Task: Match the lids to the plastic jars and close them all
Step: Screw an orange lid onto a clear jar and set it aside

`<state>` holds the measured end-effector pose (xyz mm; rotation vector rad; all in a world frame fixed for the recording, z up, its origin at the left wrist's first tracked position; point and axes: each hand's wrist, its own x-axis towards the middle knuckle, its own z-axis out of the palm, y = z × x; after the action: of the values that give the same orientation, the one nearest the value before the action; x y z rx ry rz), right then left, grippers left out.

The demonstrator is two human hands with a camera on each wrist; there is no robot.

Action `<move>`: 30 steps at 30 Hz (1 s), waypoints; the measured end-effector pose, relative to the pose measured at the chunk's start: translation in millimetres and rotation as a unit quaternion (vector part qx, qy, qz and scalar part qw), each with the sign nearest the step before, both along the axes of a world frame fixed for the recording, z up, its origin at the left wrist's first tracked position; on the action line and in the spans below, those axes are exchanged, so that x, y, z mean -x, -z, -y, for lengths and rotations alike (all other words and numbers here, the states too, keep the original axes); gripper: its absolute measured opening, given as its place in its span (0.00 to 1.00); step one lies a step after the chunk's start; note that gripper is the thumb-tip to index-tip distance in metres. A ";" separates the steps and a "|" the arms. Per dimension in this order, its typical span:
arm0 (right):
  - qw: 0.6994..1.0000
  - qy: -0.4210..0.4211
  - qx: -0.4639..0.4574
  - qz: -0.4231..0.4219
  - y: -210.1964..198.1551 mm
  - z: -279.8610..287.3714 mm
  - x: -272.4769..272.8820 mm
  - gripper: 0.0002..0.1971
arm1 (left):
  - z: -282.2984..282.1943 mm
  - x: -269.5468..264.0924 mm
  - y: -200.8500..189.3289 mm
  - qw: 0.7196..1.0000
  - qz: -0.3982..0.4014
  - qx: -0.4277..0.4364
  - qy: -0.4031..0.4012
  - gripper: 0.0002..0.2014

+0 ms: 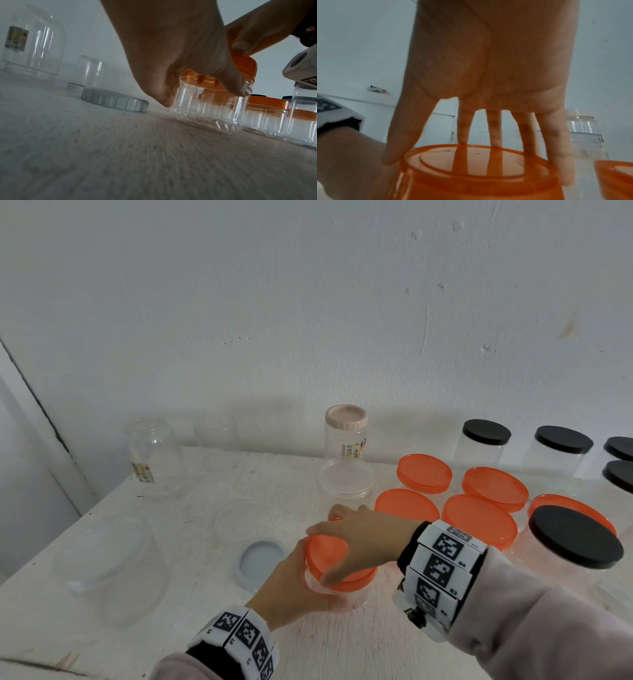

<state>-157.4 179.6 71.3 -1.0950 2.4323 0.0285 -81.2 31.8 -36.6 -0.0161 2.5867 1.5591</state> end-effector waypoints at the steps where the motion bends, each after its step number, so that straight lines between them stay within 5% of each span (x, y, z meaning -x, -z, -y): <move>1: 1.000 0.011 -0.006 -0.014 2.0 0.7 -1.0 0.43 | 0.2 -0.3 0.4 1.000 0.001 -0.003 0.000 0.54; 9: 0.997 0.026 -0.071 0.013 -3.8 3.9 -0.6 0.55 | 0.7 -1.8 -1.0 1.000 0.006 -0.006 0.010 0.55; 19: 0.996 0.073 -0.002 -0.045 10.7 -1.6 -6.9 0.54 | -1.4 -2.6 -3.0 1.000 0.006 -0.010 0.014 0.54; 24: 0.999 0.020 -0.012 0.029 -1.5 -4.4 -8.3 0.52 | -1.6 -2.8 -3.4 1.000 0.011 -0.001 0.007 0.56; 30: 1.000 0.018 0.006 0.008 1.4 -4.5 -5.5 0.44 | -1.9 -3.4 -4.0 1.000 0.013 -0.006 0.005 0.54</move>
<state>-151.9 184.1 69.9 -1.0532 2.4391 -0.0061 -77.7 33.8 -32.6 -0.0214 2.5522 1.5607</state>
